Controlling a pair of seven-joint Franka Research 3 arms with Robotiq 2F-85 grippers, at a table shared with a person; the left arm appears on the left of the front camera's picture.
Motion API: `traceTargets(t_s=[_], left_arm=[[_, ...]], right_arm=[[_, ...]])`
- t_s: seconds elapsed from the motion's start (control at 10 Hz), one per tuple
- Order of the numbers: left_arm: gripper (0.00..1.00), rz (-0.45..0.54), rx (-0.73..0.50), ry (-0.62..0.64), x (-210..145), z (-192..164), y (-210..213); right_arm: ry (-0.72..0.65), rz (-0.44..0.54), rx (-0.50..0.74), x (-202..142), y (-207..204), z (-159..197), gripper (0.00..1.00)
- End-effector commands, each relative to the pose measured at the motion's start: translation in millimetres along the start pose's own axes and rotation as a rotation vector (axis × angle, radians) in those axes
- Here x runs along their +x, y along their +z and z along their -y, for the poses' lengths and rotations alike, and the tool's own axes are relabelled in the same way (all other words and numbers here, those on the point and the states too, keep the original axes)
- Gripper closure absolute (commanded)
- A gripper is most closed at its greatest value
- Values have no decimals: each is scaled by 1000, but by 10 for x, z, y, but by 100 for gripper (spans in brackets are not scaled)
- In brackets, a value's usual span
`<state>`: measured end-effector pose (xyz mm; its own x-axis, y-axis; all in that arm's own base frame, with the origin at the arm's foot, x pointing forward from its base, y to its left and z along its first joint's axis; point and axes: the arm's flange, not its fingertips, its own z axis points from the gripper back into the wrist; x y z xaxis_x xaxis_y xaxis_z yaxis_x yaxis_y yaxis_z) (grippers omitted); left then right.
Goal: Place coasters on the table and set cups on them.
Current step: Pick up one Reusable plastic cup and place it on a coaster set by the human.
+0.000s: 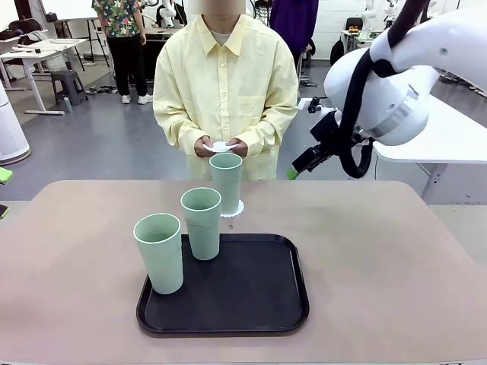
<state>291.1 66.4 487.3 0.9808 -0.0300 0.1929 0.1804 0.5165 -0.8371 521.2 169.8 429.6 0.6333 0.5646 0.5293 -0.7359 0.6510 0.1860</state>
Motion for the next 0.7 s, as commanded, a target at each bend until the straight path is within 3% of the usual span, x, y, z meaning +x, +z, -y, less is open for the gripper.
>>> traceTargets(t_s=[0.0,0.3,0.5,0.6], left_arm=[[0,7,-17,-21,1,-9,-1],[0,7,-17,-21,1,-9,-1],[0,7,-17,-21,1,-9,-1],[0,7,-17,-21,1,-9,-1]], right_arm=[[-62,-182,10,54,270,-312,0],[-178,-343,-134,175,466,-720,0],[-201,-400,-117,321,459,-740,0],[-169,-328,-139,83,500,-729,0]])
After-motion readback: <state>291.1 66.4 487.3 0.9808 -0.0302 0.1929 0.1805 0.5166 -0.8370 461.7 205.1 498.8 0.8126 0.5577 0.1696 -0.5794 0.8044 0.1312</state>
